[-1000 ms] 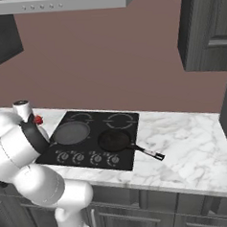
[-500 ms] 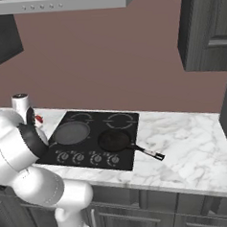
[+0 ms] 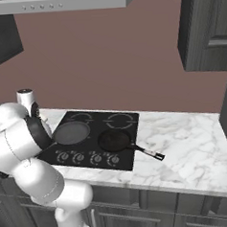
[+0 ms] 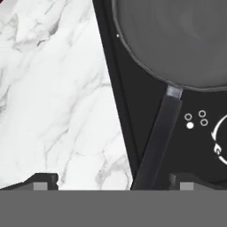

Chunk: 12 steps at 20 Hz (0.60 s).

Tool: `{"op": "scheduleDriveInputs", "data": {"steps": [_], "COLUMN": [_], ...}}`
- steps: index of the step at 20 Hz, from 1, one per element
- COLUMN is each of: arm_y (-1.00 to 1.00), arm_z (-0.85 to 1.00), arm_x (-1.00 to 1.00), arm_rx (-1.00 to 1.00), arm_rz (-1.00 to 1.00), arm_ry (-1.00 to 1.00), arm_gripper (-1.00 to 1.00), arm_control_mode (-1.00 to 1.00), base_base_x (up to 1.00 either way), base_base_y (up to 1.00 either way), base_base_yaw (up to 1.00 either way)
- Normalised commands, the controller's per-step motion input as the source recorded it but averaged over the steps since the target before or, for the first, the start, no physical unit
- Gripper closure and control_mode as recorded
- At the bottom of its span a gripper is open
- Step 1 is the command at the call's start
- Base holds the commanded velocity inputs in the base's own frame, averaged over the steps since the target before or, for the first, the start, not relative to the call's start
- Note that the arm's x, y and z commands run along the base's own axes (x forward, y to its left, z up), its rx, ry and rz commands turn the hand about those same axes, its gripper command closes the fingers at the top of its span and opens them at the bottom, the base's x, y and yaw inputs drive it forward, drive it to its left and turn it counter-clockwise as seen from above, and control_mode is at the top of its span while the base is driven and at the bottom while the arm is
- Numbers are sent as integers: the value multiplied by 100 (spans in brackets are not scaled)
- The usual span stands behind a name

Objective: Place both pans onto different burners. Then place the bell pepper and the chicken drumstick on different pans.

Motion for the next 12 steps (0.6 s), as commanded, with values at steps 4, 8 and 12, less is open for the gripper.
{"op": "scheduleDriveInputs", "data": {"steps": [4, 8, 12], "arm_y": [1, 9, 8], "arm_z": [0, 1, 4], "arm_x": [45, 36, 34], "arm_rx": [0, 0, 0], "arm_rz": [11, 9, 8], "arm_ry": [0, 0, 0], "arm_gripper": [-100, -100, -100], "arm_control_mode": [-100, -100, -100], "base_base_x": [0, 0, 0], "base_base_y": [0, 0, 0], "base_base_yaw": [0, 0, 0]}}
